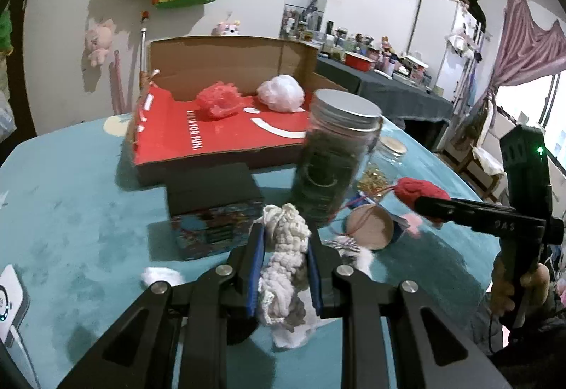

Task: Organize soft objects
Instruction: 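Lift the cream rope toy with the left tool while the right tool carries the red bunny toward the box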

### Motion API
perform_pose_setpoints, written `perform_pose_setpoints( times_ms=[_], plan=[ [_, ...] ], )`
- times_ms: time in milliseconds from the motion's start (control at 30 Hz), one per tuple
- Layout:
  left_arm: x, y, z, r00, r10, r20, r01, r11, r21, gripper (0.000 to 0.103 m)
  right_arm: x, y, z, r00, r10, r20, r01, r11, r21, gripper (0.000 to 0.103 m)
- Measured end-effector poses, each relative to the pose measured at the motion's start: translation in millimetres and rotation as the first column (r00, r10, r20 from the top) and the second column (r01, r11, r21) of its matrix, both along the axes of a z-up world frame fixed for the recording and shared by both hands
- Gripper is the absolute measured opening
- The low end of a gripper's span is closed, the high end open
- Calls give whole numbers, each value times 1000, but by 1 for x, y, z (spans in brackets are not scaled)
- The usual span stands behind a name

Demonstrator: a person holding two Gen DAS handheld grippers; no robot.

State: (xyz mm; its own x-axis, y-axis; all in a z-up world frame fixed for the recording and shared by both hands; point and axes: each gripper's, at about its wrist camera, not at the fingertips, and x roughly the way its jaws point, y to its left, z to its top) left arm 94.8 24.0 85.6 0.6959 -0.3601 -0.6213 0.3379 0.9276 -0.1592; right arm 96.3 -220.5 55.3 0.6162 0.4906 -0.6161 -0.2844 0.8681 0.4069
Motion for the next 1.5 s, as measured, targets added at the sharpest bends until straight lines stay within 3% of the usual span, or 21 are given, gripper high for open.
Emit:
perform_pose_setpoints(
  times_ms=[133,567,1067,1267,1500],
  plan=[
    [-3,17,4,999,42,6,-42,999,1,24,2,-11,1,1000,-6,-13,6,1000,30,36],
    [8,69,-2,987,162,-15,-159,981,108,24,9,-44,-6,996,-45,-74,50,996,72,36],
    [57,80,-11,1000,-7,3,7,984,179,24,48,-77,0,995,-41,-90,39,999,-22,36],
    [76,72,11,997,-71,23,65,976,207,24,72,-69,15,998,-2,-62,-3,996,-86,36],
    [114,58,41,996,-90,30,82,977,195,24,106,-46,59,998,46,34,-40,986,-164,36]
  ],
)
